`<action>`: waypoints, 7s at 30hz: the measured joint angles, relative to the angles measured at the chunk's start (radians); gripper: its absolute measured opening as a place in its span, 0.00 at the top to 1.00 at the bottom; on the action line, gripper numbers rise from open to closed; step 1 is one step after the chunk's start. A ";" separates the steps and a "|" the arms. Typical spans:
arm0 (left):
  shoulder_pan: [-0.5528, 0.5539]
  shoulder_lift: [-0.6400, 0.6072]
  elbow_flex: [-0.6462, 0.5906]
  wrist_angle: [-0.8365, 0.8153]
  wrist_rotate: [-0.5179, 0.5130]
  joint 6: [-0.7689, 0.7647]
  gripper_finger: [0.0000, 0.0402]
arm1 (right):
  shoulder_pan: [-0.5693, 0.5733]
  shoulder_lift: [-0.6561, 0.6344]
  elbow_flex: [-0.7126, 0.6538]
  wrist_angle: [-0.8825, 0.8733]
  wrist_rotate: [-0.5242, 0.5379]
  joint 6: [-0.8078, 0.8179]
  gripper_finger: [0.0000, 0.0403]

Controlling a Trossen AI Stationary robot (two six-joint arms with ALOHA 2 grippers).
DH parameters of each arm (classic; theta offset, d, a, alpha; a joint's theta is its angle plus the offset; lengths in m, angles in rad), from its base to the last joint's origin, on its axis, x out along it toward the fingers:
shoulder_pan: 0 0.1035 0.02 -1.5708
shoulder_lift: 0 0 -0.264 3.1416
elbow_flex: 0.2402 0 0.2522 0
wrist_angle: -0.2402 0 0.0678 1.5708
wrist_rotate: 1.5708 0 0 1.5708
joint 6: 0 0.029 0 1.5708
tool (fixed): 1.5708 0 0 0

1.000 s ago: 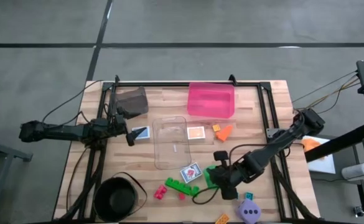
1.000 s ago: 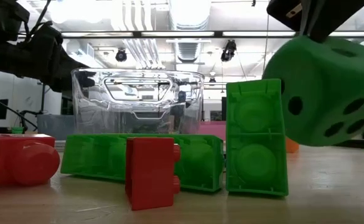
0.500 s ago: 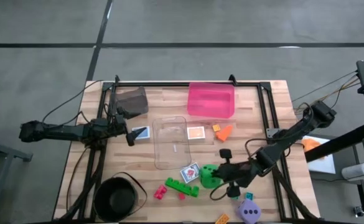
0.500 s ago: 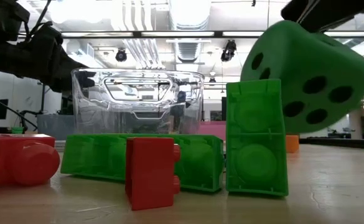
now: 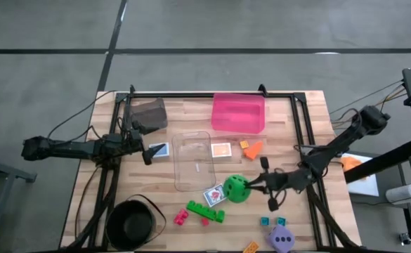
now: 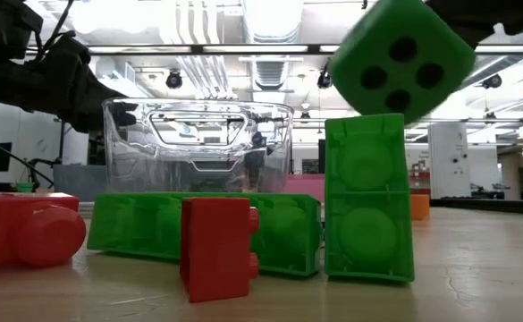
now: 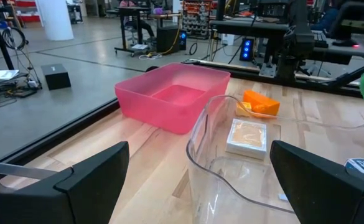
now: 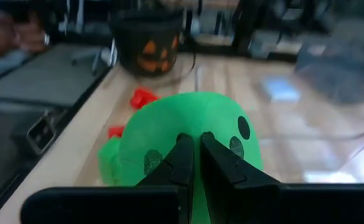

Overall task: Pick & Place Toys
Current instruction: Put the green dice into the transparent bin, then put the purple dice into the transparent bin

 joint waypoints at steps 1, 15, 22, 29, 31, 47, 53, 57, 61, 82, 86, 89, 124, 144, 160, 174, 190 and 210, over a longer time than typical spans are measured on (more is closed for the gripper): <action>0.000 0.000 0.000 0.000 0.000 0.000 0.02 | -0.005 -0.014 -0.020 0.042 0.005 -0.028 0.96; 0.001 0.000 0.000 0.000 0.000 0.000 0.02 | -0.283 -0.043 -0.096 0.354 -0.173 -0.263 0.95; 0.000 0.000 0.000 0.000 0.000 0.000 0.02 | -0.489 0.091 -0.076 0.492 -0.417 -0.243 0.95; 0.000 0.000 0.000 0.000 0.000 0.000 0.02 | -0.588 0.308 0.076 0.495 -0.581 -0.217 0.96; 0.000 0.000 0.000 0.000 0.000 0.000 0.02 | -0.601 0.373 0.131 0.495 -0.626 -0.217 0.96; 0.000 0.000 0.000 -0.014 0.000 0.000 0.02 | -0.627 0.612 0.411 0.387 -0.729 -0.217 0.96; 0.000 0.000 0.000 -0.023 0.000 0.000 0.02 | -0.625 0.562 0.405 0.346 -0.722 -0.212 0.92; 0.000 0.000 0.000 -0.023 0.000 0.000 0.02 | -0.626 0.533 0.404 0.323 -0.686 -0.214 0.78; 0.000 0.000 0.000 -0.023 0.000 0.000 0.02 | -0.623 0.508 0.404 0.312 -0.685 -0.219 0.61; 0.000 0.000 0.000 -0.024 0.000 -0.004 0.02 | -0.445 0.427 0.455 -0.474 -0.428 -0.131 0.38; 0.000 0.000 0.000 -0.024 0.000 -0.004 0.02 | -0.395 0.438 0.480 -0.554 -0.352 -0.129 0.38; 0.000 0.000 0.000 -0.024 0.000 -0.004 0.02 | -0.366 0.456 0.498 -0.622 -0.276 -0.119 0.38; 0.000 0.000 0.000 -0.037 0.000 -0.008 0.02 | -0.212 0.658 0.738 -0.974 0.026 -0.040 0.88; 0.000 0.000 0.000 -0.042 0.001 -0.008 0.02 | -0.260 0.427 0.726 -0.580 -0.047 -0.303 0.90; 0.000 0.000 0.000 -0.045 0.001 -0.008 0.02 | -0.494 0.694 0.759 -0.269 -0.347 -0.377 0.90; 0.000 0.000 0.000 -0.053 0.001 -0.008 0.02 | -0.503 0.802 0.849 -0.294 -0.374 -0.378 0.91; 0.000 0.000 0.000 -0.054 0.001 -0.008 0.02 | -0.503 0.789 0.843 -0.314 -0.382 -0.324 0.55; 0.000 0.000 0.000 -0.058 0.055 -0.023 0.02 | -0.464 0.786 0.762 0.237 -0.697 -0.300 0.33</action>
